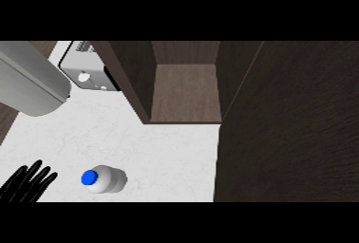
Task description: Pick up the bottled water, place it into the cabinet and close the cabinet
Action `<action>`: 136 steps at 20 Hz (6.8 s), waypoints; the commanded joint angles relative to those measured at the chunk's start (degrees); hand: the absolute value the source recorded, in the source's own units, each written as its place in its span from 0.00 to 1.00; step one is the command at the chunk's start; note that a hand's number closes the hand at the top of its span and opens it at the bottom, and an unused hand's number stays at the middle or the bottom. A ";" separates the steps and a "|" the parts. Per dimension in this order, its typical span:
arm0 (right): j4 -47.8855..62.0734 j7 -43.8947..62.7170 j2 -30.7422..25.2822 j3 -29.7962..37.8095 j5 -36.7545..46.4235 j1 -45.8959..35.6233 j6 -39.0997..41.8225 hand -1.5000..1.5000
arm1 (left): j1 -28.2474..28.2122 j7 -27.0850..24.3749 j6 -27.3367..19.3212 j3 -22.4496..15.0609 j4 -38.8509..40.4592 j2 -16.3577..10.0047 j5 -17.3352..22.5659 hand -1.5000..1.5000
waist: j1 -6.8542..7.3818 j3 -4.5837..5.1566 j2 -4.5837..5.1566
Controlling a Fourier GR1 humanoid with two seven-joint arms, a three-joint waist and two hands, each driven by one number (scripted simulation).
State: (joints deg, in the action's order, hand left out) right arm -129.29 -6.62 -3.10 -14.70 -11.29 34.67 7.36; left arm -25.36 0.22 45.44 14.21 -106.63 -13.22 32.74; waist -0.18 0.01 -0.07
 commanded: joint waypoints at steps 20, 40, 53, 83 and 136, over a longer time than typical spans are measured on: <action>0.76 -4.54 -0.66 -4.45 2.14 2.89 -0.26 0.00 | 25.64 -20.60 -0.58 1.60 45.51 1.55 -28.61 0.00 | -0.55 0.07 0.14; 2.52 -8.48 -4.29 -2.01 -1.45 4.92 1.33 0.00 | 37.10 -39.71 -2.58 -3.41 76.14 -0.25 -36.16 0.00 | -0.84 0.09 0.22; 4.24 -8.28 -3.34 -3.58 -0.51 2.69 0.62 0.00 | 40.29 -36.00 0.86 -5.56 80.41 4.53 -32.18 0.00 | -1.35 0.12 0.28; 6.50 -5.86 -1.52 -5.25 1.48 -1.47 -3.10 0.00 | 38.45 -37.29 -4.18 -4.90 74.65 6.10 -23.21 1.00 | 0.06 0.09 0.29; 7.34 -5.41 -3.51 -8.14 -1.74 -4.05 -4.99 0.00 | 61.88 -10.13 -66.04 -29.64 42.92 13.21 -10.36 1.00 | -1.45 -0.01 0.30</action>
State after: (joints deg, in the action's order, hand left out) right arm -122.74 -12.32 -6.75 -23.21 -12.44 32.09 2.24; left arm 24.79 -10.57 -16.13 -13.47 -70.42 -0.44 23.16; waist -0.38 0.15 -0.25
